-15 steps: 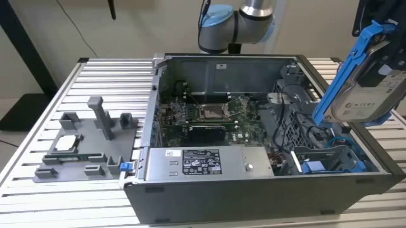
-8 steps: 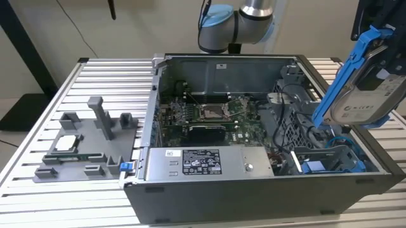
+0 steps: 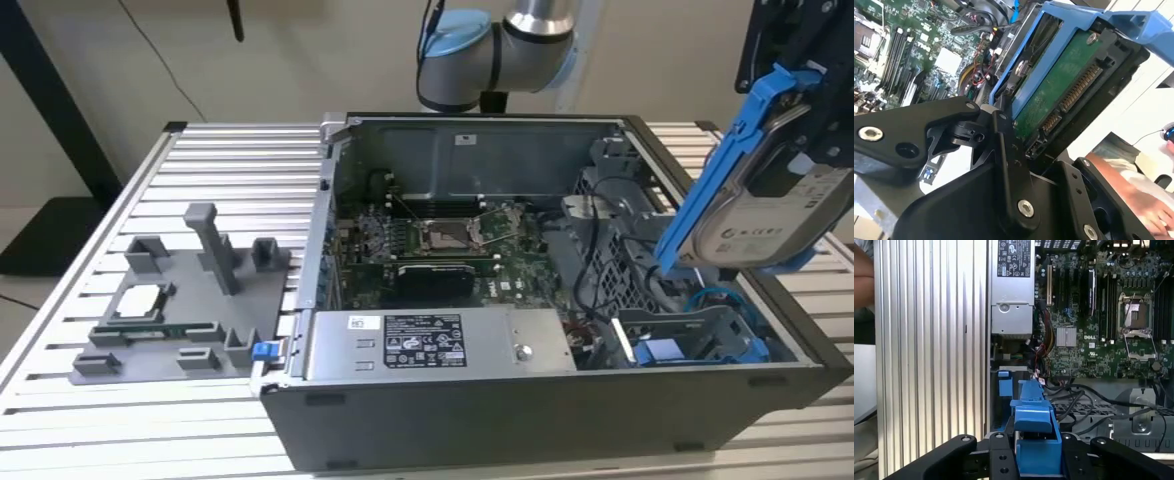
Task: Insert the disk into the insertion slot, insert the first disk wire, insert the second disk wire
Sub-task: 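Insert the disk into the insertion slot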
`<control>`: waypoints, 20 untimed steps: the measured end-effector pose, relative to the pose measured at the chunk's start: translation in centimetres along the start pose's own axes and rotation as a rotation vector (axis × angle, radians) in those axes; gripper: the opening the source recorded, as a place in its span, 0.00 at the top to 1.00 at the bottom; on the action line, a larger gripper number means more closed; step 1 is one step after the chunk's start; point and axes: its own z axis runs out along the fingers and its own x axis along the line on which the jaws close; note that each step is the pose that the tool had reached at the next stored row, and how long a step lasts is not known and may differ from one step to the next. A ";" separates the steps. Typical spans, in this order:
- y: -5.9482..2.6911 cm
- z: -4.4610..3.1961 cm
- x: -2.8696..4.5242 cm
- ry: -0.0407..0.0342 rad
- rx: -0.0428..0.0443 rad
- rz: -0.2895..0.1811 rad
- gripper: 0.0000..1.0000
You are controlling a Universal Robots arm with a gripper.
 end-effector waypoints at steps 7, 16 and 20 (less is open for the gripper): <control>-0.03 0.42 0.02 -0.0001 0.0000 0.000 1.00; -0.05 0.93 0.02 -0.0002 0.0001 0.000 1.00; -0.06 1.16 0.02 -0.0001 0.0000 0.000 1.00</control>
